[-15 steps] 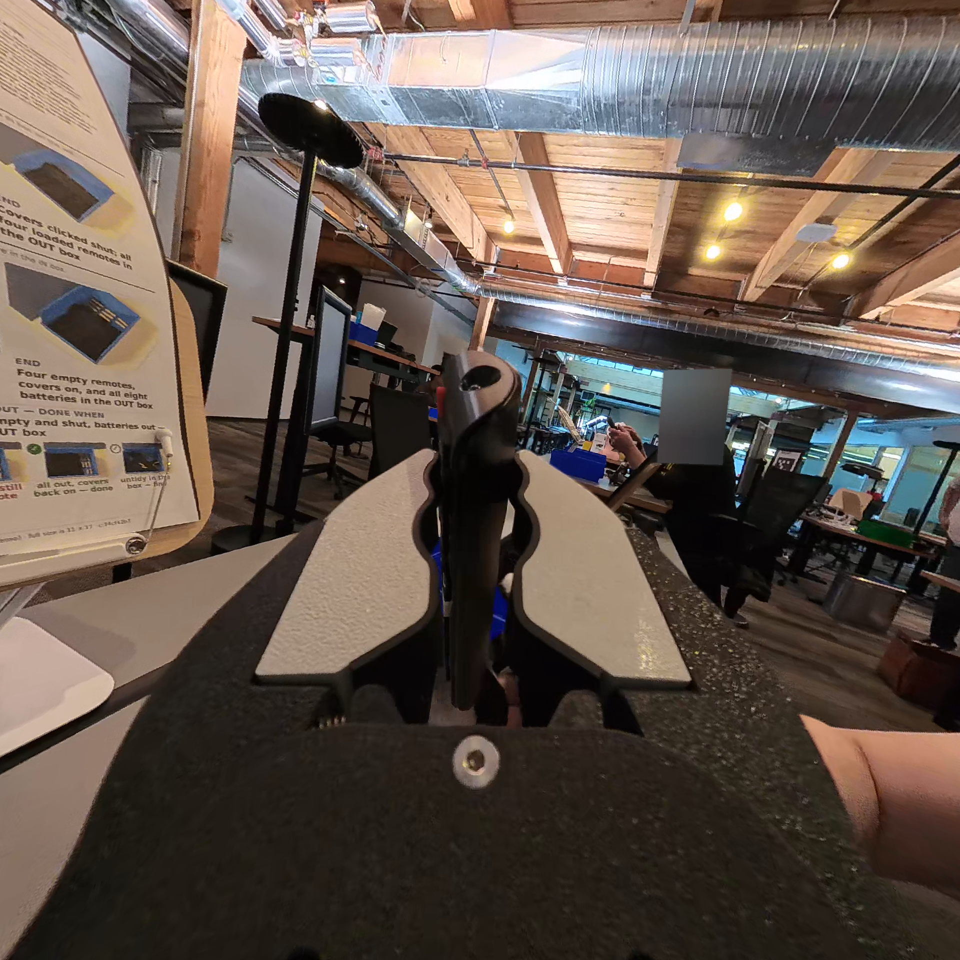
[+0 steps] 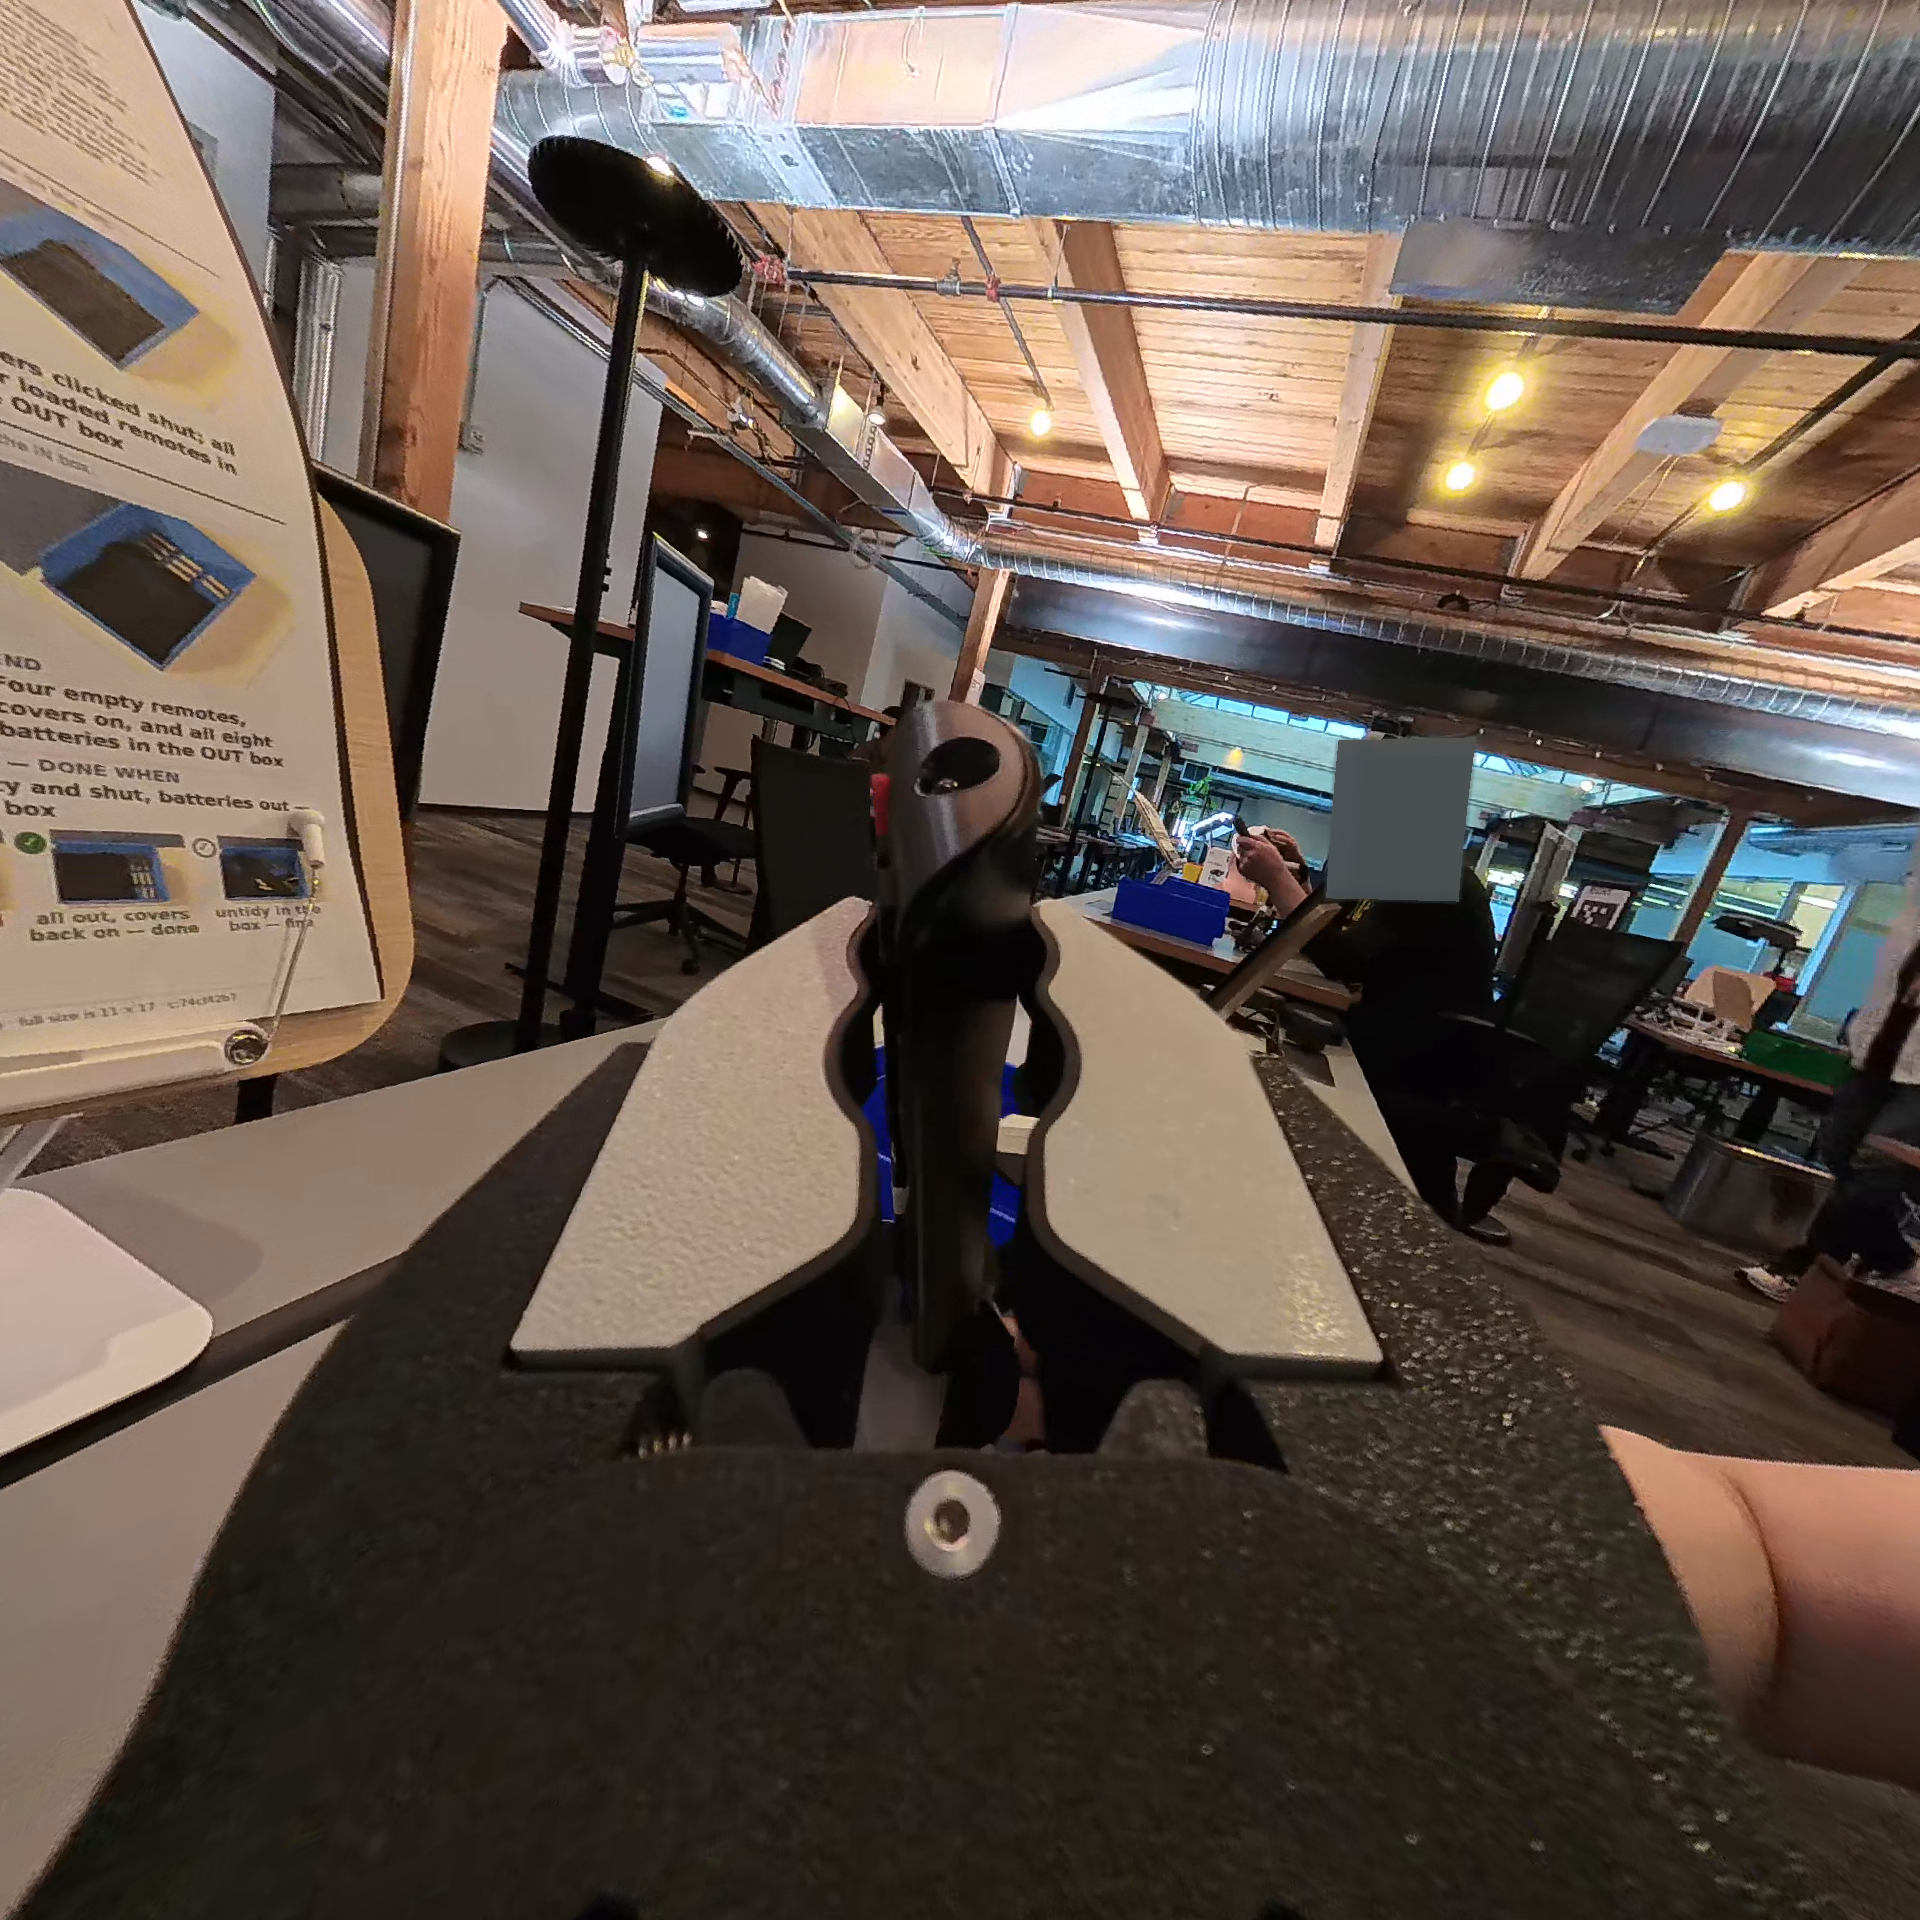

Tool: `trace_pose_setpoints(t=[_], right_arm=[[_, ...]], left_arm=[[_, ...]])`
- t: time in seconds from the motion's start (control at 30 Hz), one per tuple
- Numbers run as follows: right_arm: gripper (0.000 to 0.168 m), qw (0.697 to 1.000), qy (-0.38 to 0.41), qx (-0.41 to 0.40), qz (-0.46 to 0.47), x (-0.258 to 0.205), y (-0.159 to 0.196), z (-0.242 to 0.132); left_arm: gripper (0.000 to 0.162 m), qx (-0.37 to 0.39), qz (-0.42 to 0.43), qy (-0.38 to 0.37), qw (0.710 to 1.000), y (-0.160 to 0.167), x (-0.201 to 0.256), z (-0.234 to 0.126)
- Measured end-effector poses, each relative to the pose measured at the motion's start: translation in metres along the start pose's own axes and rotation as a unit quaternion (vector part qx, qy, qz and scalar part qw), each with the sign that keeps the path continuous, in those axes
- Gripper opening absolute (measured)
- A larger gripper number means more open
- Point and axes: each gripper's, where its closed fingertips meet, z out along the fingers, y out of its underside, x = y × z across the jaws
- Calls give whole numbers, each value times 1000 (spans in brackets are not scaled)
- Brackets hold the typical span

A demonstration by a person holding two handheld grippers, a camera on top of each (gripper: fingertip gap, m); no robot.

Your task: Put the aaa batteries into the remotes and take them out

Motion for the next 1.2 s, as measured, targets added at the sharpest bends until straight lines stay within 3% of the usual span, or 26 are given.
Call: trace_pose_setpoints(t=[0.13, 0.33, 1.2], right_arm=[[77, 1000, 22, -10, -9, 3, 1, 0], [78, 1000, 14, -11, -2, 2, 1, 0], [54, 997, -37, -39, -61, -24, -7, -2]], left_arm=[[24, -3, 11, -3, 1000, 3, 2, 1], [24, -7, 27, -2, 1000, 4, 8, 2], [23, 15, -3, 30, 999, -12, 19, -2]])
